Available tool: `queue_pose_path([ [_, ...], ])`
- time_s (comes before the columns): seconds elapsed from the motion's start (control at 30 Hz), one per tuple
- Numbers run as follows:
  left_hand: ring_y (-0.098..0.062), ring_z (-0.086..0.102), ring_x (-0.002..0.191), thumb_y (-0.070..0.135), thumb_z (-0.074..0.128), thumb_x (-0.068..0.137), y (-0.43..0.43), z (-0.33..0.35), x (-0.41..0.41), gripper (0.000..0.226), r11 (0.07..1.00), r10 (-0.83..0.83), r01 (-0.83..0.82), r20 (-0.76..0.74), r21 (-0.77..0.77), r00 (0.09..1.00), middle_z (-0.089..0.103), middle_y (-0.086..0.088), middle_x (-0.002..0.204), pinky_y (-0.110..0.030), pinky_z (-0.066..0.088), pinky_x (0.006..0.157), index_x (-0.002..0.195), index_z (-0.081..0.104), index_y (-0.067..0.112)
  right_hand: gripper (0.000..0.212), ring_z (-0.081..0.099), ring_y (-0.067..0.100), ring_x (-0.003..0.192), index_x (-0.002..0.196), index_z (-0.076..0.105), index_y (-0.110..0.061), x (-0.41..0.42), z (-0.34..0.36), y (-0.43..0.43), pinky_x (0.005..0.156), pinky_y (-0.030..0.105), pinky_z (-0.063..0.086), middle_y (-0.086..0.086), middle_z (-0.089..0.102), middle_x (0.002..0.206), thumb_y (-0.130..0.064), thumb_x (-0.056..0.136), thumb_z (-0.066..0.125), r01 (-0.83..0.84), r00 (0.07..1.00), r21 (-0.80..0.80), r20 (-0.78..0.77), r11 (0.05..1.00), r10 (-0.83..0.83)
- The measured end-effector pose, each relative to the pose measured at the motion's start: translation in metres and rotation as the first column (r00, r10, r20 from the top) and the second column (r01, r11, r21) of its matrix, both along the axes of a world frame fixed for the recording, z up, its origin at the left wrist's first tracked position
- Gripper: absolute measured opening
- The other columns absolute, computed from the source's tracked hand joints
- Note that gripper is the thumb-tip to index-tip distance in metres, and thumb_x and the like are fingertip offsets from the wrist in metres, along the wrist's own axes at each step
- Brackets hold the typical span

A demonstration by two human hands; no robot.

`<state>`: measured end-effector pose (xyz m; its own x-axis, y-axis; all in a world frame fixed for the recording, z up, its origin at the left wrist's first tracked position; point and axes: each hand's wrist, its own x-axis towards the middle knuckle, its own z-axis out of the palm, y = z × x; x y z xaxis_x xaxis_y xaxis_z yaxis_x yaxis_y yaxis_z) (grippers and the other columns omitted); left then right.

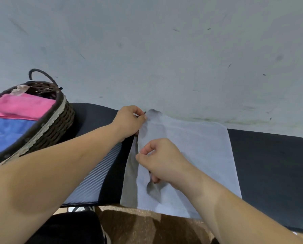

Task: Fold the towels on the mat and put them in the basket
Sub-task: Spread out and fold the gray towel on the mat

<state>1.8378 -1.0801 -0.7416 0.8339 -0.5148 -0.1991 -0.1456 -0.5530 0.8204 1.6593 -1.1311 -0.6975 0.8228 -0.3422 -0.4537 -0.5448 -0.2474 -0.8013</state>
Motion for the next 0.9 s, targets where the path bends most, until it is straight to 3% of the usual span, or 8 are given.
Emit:
queue_pose_path([
  [0.17,-0.015,0.071,0.055,0.030,0.068,0.096,0.017,0.000,0.002,0.013,0.997,0.001,-0.007,0.076,0.074,0.997,0.074,-0.003,0.077,-0.027,0.056,0.061,0.103,0.064,0.021,0.018,0.060,0.020,0.046,0.107,0.067,-0.015,-0.009,0.006,-0.008,0.050,0.031,0.052,0.011,0.077,0.083,-0.030,0.100,0.061,-0.033,0.999,0.118,0.026,0.993,0.030],
  [0.27,-0.012,0.069,0.050,0.026,0.065,0.096,0.032,0.008,-0.005,0.008,0.993,0.003,-0.013,0.088,0.115,0.996,0.075,-0.003,0.076,-0.026,0.054,0.058,0.099,0.065,0.018,0.016,0.066,0.021,0.051,0.096,0.069,-0.017,-0.015,0.002,-0.023,0.055,0.038,0.053,0.010,0.075,0.085,-0.029,0.098,0.059,0.008,1.000,-0.093,0.031,0.996,-0.005],
  [0.37,-0.011,0.069,0.050,0.028,0.065,0.095,0.047,0.012,-0.028,0.016,0.973,-0.065,0.048,0.070,0.227,0.995,0.076,-0.004,0.069,-0.020,0.048,0.048,0.089,0.067,0.013,0.016,0.070,0.020,0.080,0.094,0.072,-0.023,-0.021,-0.006,-0.038,0.077,0.040,0.060,-0.002,0.073,0.087,-0.034,0.096,0.061,-0.009,0.999,-0.384,0.037,0.923,0.025],
  [0.43,-0.011,0.070,0.054,0.034,0.070,0.089,0.055,0.010,-0.047,0.024,0.943,-0.125,0.094,0.076,0.318,0.989,0.075,-0.002,0.067,-0.025,0.054,0.052,0.084,0.069,0.011,0.022,0.067,0.018,0.101,0.107,0.071,-0.025,-0.027,-0.008,-0.043,0.088,0.038,0.057,-0.006,0.071,0.103,-0.041,0.095,0.062,-0.077,0.997,-0.488,-0.015,0.869,0.079],
  [0.53,-0.013,0.068,0.074,0.037,0.078,0.080,0.062,0.005,-0.064,0.026,0.927,-0.140,0.087,0.121,0.364,0.983,0.071,0.003,0.082,-0.030,0.057,0.066,0.088,0.066,0.016,0.052,0.050,0.023,0.132,0.139,0.055,-0.024,-0.037,-0.011,-0.044,0.108,0.040,0.046,0.001,0.053,0.140,-0.052,0.095,0.060,-0.316,0.947,-0.542,-0.230,0.779,0.224],
  [0.63,-0.012,0.062,0.083,0.034,0.080,0.082,0.066,0.005,-0.074,0.032,0.932,-0.155,0.109,0.109,0.345,0.982,0.064,0.005,0.091,-0.025,0.048,0.065,0.104,0.061,0.022,0.077,0.006,0.033,0.156,0.159,0.022,-0.029,-0.051,-0.014,-0.049,0.126,0.047,0.017,0.006,0.009,0.168,-0.062,0.096,0.050,-0.462,0.879,-0.584,-0.402,0.667,0.257],
  [0.73,-0.011,0.063,0.082,0.031,0.075,0.089,0.073,0.009,-0.080,0.035,0.946,-0.153,0.104,0.142,0.306,0.978,0.065,0.004,0.090,-0.022,0.046,0.062,0.118,0.057,0.024,0.091,-0.019,0.034,0.156,0.162,-0.010,-0.028,-0.069,-0.018,-0.065,0.128,0.049,0.002,0.006,-0.024,0.169,-0.070,0.097,0.038,-0.495,0.838,-0.556,-0.507,0.668,0.199],
  [0.9,-0.013,0.069,0.076,0.042,0.073,0.088,0.082,0.011,-0.099,0.034,0.924,-0.186,0.132,0.119,0.358,0.975,0.068,0.004,0.088,-0.036,0.060,0.072,0.112,0.054,0.027,0.092,-0.021,0.033,0.156,0.159,-0.024,-0.025,-0.101,-0.019,-0.068,0.128,0.047,0.003,0.008,-0.031,0.166,-0.075,0.097,0.022,-0.561,0.778,-0.524,-0.599,0.641,0.191],
])
